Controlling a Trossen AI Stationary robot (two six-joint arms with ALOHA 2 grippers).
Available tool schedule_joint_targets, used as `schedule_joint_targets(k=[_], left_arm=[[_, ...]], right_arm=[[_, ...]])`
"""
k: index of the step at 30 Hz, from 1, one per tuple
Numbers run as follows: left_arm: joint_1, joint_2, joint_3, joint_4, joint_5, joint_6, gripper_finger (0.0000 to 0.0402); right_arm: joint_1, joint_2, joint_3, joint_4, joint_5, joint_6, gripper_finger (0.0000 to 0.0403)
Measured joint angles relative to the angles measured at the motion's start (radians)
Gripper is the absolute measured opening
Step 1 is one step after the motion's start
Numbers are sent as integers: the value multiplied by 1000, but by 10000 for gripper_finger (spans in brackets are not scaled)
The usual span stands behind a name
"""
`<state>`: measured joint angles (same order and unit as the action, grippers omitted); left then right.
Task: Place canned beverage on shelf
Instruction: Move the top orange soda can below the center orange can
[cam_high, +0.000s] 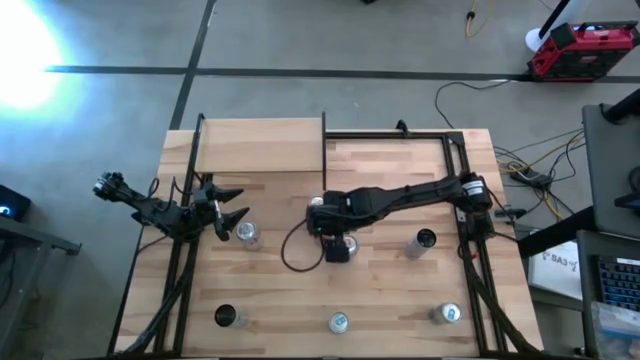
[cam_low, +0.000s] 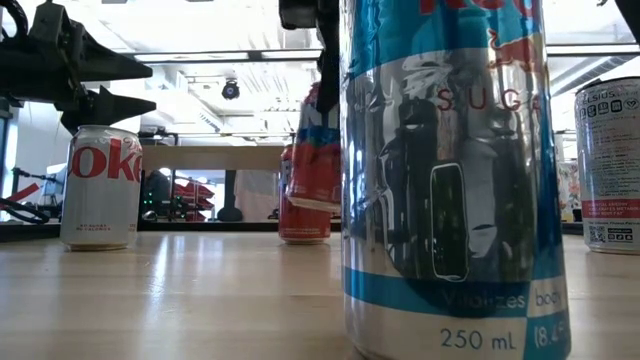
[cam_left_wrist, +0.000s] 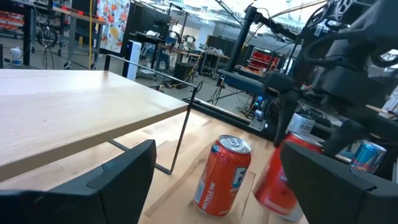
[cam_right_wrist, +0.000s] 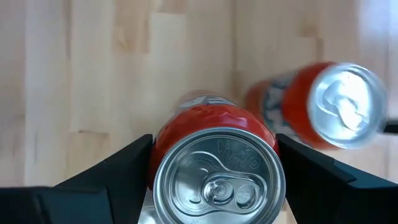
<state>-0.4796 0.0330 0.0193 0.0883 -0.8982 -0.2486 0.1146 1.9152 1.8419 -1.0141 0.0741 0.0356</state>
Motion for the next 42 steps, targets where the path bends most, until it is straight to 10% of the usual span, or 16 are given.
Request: schedule_joint_targets(k=[42], left_arm=[[0, 5, 0, 1, 0, 0, 327]], right_arm=[[-63, 51, -57, 141, -150, -124, 313]])
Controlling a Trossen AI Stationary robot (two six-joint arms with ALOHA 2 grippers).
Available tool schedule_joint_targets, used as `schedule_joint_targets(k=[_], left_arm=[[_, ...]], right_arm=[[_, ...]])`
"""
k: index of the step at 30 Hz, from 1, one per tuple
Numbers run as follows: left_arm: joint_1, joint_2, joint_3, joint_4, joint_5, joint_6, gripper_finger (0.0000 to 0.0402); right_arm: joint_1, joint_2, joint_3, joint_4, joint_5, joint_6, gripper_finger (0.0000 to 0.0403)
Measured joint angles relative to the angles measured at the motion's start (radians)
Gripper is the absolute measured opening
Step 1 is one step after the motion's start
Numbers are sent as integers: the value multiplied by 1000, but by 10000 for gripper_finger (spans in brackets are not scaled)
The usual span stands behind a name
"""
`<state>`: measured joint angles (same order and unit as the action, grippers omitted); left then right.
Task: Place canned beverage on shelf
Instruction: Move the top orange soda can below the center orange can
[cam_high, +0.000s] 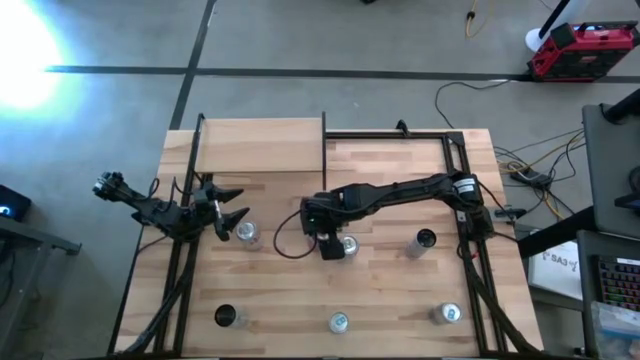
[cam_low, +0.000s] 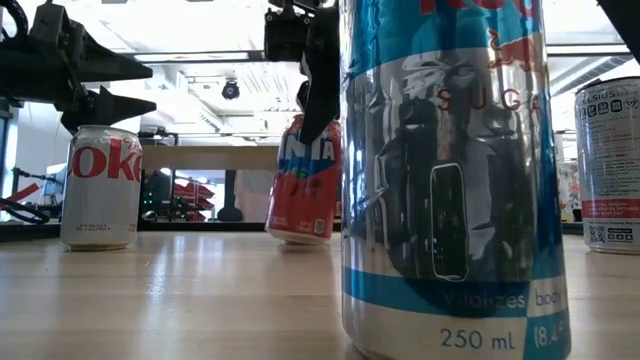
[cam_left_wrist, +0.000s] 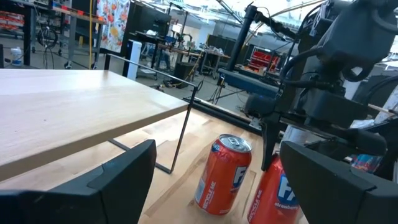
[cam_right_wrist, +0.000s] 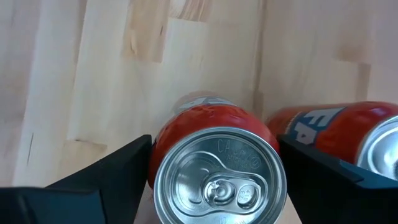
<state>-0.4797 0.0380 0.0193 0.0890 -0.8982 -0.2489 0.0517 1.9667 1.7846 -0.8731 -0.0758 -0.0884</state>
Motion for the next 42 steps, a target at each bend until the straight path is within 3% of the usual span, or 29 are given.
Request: schedule_joint_targets(k=[26, 35, 42], left_arm=[[0, 3, 0, -1, 0, 0, 327], [0, 6, 0, 0, 0, 0, 327], [0, 6, 0, -1, 0, 0, 327]], right_arm=[[-5, 23, -19, 86, 19, 139, 317], [-9, 25, -22, 81, 23, 179, 376], [-12, 8, -22, 87, 28, 275, 384]])
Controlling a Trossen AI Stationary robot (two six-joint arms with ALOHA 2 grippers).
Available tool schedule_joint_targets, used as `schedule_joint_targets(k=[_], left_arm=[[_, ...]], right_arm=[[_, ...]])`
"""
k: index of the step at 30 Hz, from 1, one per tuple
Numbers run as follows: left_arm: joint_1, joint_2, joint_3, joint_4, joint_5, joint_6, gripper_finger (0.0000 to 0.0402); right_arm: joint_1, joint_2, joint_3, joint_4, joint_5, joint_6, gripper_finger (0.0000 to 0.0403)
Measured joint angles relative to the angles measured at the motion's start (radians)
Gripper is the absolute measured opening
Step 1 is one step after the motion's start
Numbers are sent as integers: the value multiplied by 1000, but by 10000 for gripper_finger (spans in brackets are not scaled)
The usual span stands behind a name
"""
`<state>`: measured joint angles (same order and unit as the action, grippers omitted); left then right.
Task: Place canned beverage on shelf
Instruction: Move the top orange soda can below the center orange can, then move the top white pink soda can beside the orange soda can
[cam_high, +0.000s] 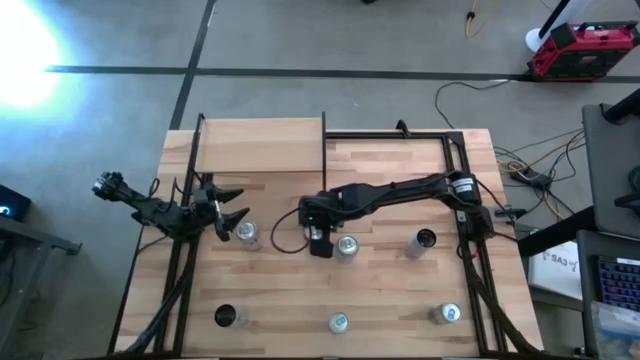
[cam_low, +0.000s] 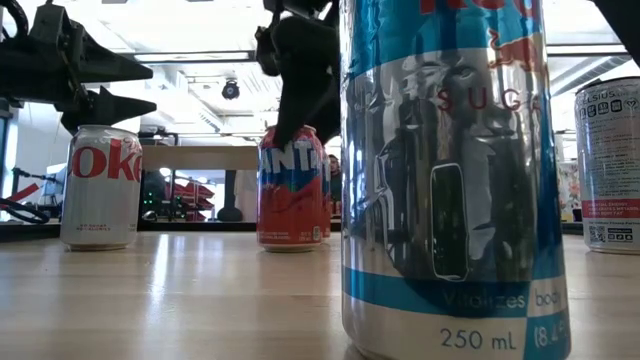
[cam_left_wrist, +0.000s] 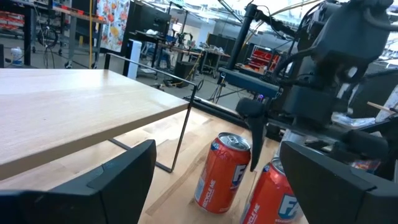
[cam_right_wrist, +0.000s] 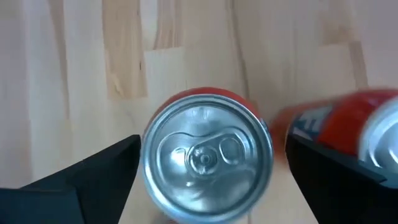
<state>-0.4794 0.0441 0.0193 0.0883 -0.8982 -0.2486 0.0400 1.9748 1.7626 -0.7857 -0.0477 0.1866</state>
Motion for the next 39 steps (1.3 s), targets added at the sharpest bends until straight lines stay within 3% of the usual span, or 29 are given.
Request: schedule_joint_targets(k=[9, 18, 28, 33, 39], left_arm=[[0, 0, 0, 0, 0, 0, 327], [0, 0, 0, 0, 0, 0, 327], [0, 0, 0, 0, 0, 0, 327], [0, 0, 0, 0, 0, 0, 327], [0, 0, 0, 0, 0, 0, 327]], right_arm=[[-4, -21, 114, -323, 41, 214, 384], [-6, -36, 175, -570, -3, 332, 381], [-3, -110, 131, -639, -9, 396, 299], [-3, -125, 102, -697, -8, 423, 293], [-4, -217, -24, -682, -14, 501, 292]])
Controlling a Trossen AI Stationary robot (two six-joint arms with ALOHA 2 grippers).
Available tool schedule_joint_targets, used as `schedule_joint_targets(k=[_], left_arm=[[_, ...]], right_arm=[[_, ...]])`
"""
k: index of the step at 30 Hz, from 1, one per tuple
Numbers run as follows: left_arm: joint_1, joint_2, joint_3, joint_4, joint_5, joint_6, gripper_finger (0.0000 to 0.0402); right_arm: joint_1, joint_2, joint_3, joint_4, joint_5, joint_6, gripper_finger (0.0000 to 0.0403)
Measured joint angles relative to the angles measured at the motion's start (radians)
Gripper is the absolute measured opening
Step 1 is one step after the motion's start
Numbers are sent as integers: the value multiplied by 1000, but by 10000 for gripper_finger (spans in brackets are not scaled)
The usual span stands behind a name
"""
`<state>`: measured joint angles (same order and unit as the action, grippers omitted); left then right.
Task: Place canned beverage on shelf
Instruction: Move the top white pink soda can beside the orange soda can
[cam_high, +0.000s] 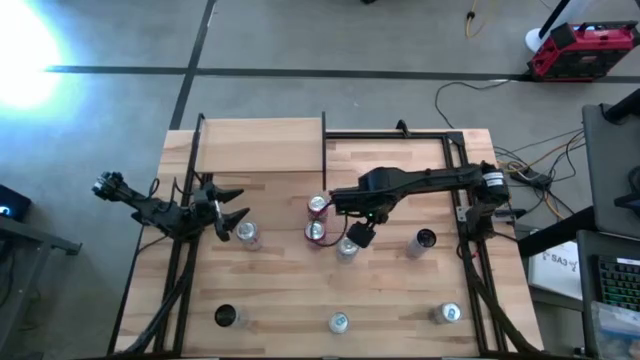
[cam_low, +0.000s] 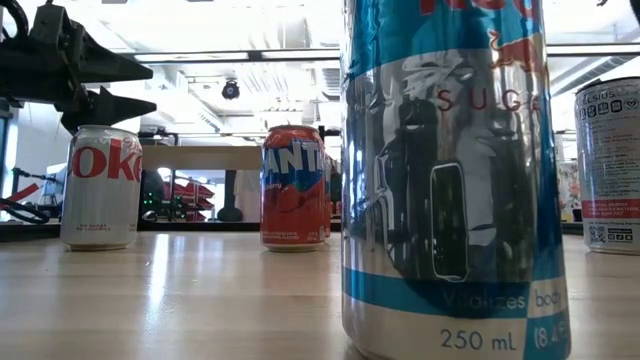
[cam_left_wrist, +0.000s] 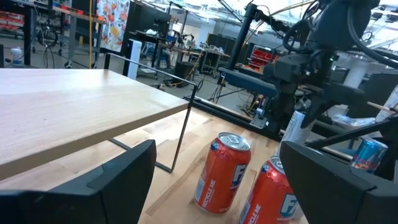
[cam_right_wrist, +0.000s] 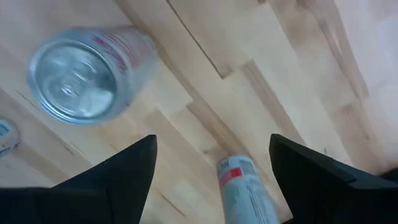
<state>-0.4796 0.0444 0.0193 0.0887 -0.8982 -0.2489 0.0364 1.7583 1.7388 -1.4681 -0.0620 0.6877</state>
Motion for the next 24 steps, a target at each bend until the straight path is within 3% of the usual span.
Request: schedule_joint_targets(k=[11, 24], left_arm=[[0, 0, 0, 0, 0, 0, 327], [0, 0, 0, 0, 0, 0, 327]], right_arm=[[-5, -321, -378, 132, 9, 282, 292], [-2, -505, -589, 111, -83, 524, 292]])
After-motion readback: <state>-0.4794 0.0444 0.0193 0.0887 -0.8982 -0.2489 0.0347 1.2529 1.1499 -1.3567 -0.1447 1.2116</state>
